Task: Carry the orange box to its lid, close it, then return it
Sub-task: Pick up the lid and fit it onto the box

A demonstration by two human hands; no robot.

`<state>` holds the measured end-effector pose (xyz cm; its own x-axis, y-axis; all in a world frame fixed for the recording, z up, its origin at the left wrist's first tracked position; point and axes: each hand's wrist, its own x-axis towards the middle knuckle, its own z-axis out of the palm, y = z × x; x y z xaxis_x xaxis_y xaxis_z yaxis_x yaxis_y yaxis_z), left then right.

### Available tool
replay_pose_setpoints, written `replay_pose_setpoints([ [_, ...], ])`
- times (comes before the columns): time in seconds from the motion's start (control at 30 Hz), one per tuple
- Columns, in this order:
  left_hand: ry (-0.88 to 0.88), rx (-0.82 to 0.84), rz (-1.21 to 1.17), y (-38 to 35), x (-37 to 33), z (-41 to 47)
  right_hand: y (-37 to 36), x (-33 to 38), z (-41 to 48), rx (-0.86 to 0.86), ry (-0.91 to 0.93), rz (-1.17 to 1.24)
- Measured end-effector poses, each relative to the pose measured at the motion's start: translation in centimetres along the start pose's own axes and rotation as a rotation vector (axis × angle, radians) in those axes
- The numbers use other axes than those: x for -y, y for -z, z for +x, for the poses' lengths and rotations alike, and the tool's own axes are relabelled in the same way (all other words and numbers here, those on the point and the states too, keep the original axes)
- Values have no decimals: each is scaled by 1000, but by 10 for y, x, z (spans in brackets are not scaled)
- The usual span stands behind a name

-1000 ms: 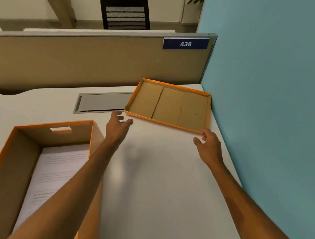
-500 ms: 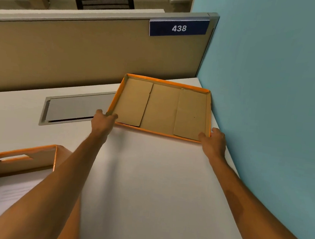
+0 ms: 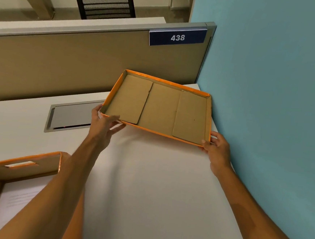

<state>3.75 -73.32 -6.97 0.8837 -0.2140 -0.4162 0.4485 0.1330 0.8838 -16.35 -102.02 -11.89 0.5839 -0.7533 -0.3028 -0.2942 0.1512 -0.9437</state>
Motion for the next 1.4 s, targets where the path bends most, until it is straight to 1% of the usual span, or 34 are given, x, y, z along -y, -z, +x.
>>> replay_pose_setpoints([
  [0.07,-34,60,-53,-1,-2,-15,3,5,-12,29,20,61],
  [0.23,-122,51,-91,0,-9,-54,18,10,-41,86,71,145],
  [0.3,-144,53,-91,0,-13,-72,25,13,-52,75,67,119],
  [0.33,-158,50,-88,1,-15,-82,28,14,-58,29,79,48],
  [0.37,-173,44,-84,1,-16,-90,32,16,-65,-44,119,-62],
  [0.4,-187,38,-86,1,-17,-99,35,17,-73,-122,198,-192],
  [0.43,-199,30,-87,0,-19,-108,38,18,-84,-179,324,-315],
  [0.47,-212,22,-88,0,-21,-118,39,19,-96,-191,469,-410],
  [0.5,-226,16,-84,-1,-22,-128,40,20,-107,-151,596,-486],
  [0.57,-251,7,-76,-2,-25,-150,41,20,-127,-6,768,-647],
  [0.6,-268,3,-71,-3,-27,-165,43,18,-137,48,831,-737],
  [0.67,-293,-5,-73,-3,-30,-187,43,13,-150,86,906,-867],
  [0.77,-319,-15,-60,-3,-38,-218,45,11,-168,46,971,-909],
  [0.97,-444,-26,18,3,-56,-286,59,12,-214,-60,1136,-764],
  [1.07,-516,-7,34,3,-69,-312,62,19,-233,-70,1129,-692],
  [1.17,-552,52,99,3,-74,-329,61,30,-255,1,1003,-527],
  [1.23,-524,78,175,4,-65,-338,61,41,-271,60,867,-409],
  [1.3,-461,91,233,12,-50,-344,61,52,-283,118,733,-347],
  [1.4,-367,116,327,31,-29,-350,60,67,-299,181,592,-237],
])
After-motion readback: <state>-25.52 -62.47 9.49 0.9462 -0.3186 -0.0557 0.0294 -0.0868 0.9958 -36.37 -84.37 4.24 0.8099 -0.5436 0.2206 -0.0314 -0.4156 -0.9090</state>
